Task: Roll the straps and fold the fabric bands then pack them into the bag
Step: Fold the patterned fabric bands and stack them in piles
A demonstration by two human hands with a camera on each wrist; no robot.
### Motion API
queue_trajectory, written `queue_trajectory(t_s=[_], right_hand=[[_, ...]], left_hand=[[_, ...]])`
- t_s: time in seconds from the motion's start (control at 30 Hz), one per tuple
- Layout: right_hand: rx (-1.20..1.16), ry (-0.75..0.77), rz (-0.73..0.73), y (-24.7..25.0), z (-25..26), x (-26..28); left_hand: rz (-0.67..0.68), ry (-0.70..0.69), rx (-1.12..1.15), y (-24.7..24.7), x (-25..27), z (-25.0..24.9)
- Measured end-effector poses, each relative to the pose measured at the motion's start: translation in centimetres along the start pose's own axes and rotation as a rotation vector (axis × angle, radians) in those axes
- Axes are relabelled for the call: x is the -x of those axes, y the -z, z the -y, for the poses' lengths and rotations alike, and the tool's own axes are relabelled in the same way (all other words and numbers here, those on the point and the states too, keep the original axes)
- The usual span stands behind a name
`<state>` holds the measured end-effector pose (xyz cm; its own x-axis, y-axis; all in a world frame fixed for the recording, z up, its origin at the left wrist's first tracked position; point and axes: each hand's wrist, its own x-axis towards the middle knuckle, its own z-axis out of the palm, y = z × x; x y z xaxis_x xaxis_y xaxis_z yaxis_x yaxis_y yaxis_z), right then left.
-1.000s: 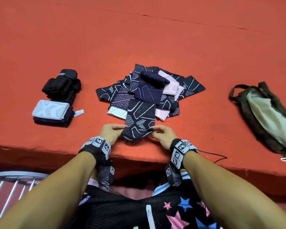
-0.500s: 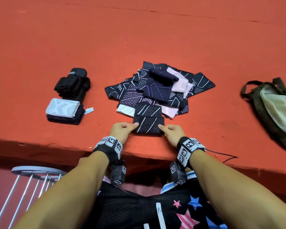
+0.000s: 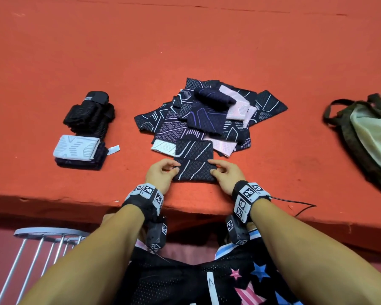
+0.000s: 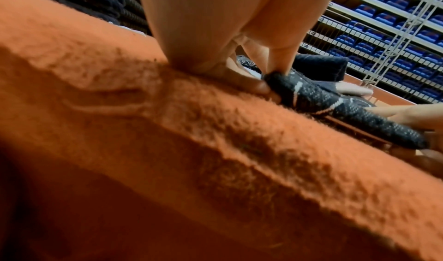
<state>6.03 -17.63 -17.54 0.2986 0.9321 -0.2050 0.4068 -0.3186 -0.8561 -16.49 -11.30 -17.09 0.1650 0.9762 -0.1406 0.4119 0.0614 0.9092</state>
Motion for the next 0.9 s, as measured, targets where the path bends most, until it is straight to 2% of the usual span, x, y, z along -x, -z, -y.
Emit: queue_trajectory(t_s=[0.2,0.33,0.47,0.63,0.73,0.9], right_hand=[[-0.007,-0.066,0.087,0.2,0.0,0.1],[0.082,-0.008,0.208,0.7,1.2,1.2],[0.075,0.021,0.096,0.3,1.0,1.0],[-0.090,-0.034,0.078,0.5,1.6,1.2],[-0.198,-0.083,0.049,0.5,1.5,1.5],[-0.194,-0.073,-0.031,-0.2,0.8,1.4]], left_hand=[[0.129,0.090,0.085,1.1,0.5,-1.0],[0.222,0.094,0.118,1.1,0.7,-0.3],[0.133,0.085,0.132,0.6,0.7,-0.1],[0.011,0.033,0.059,0.1,0.5,0.2],[0.004,0.016,0.074,-0.1,0.7,0.0],[0.037,0.022,0.116,0.0,0.8,-0.1]])
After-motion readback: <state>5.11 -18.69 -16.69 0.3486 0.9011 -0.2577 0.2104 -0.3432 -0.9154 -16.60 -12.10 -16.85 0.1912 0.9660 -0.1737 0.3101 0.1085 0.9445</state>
